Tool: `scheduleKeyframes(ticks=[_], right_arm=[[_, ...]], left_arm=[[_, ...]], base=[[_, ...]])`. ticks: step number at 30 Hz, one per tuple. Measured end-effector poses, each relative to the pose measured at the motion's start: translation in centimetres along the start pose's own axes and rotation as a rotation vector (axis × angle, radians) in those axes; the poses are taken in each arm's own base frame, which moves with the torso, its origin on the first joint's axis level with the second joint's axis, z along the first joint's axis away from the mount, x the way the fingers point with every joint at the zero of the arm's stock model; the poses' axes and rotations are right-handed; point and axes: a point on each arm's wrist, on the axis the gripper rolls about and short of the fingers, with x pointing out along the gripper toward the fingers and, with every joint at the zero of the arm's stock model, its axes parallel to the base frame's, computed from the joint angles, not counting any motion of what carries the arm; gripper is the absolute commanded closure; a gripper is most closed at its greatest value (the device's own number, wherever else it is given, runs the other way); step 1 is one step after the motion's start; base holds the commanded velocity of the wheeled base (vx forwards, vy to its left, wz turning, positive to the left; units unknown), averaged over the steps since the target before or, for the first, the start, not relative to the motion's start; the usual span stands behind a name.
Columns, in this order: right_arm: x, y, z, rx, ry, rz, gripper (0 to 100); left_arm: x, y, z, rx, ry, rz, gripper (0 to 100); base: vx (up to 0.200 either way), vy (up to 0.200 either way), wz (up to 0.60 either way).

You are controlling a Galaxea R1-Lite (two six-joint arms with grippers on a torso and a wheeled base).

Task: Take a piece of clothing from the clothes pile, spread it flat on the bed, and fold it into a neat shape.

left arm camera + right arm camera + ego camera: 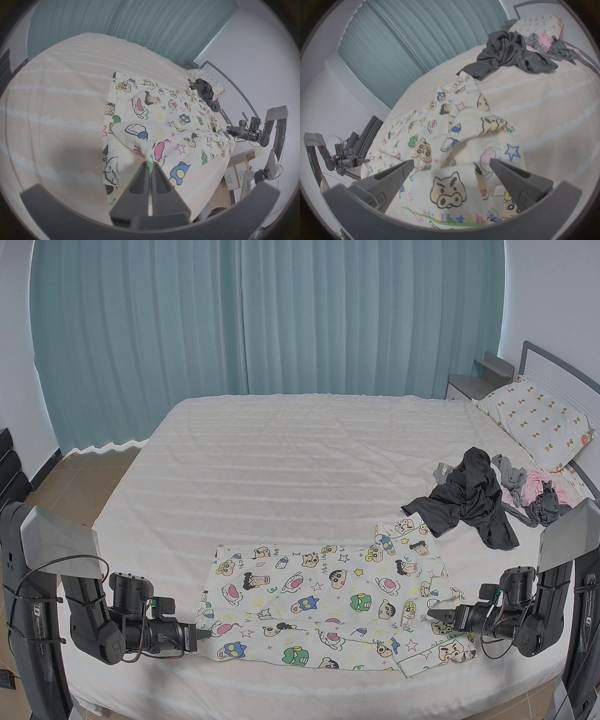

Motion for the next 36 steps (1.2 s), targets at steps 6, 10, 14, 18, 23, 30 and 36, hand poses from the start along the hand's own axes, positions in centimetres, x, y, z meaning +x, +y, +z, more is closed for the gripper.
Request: scheduleKeyframes(ticks=[6, 10, 14, 18, 23, 30, 36], right_arm=[[0.6, -0.5, -0.4, -0.019, 0.031, 0.012, 100], [0.6, -0.6, -0.7, -0.038, 0.054, 0.045, 100], [0.5, -0.5, -0.8, -0.036, 0.061, 0.065, 100], [0.2, -0.6, -0.7, -0.03, 0.062, 0.108, 100], [0.0, -0.9, 0.1, -0.033, 0.005, 0.138, 100], [0.4, -1.0, 1.3, 0.042, -0.062, 0.16, 100], [1.0, -1.1, 2.2, 0.062, -0.1, 0.167, 100]], left_arm=[[0.0, 0.0, 0.0, 0.0, -0.001, 0.0, 100], [0.0, 0.0, 0.0, -0.002, 0.001, 0.0, 100], [0.0, 0.0, 0.0, -0.003, 0.001, 0.001, 100], [-0.2, 0.0, -0.4, -0.008, 0.012, 0.004, 100], [-0.4, -0.1, -0.6, -0.013, 0.02, 0.025, 100], [-0.6, -0.1, -0.7, -0.014, 0.016, 0.063, 100], [-0.7, -0.2, -0.7, -0.012, 0.013, 0.076, 100]], base=[[0.0, 0.0, 0.0], [0.0, 0.0, 0.0], [0.0, 0.0, 0.0], [0.0, 0.0, 0.0], [0.0, 0.0, 0.0], [0.0, 0.0, 0.0], [0.0, 0.0, 0.0]])
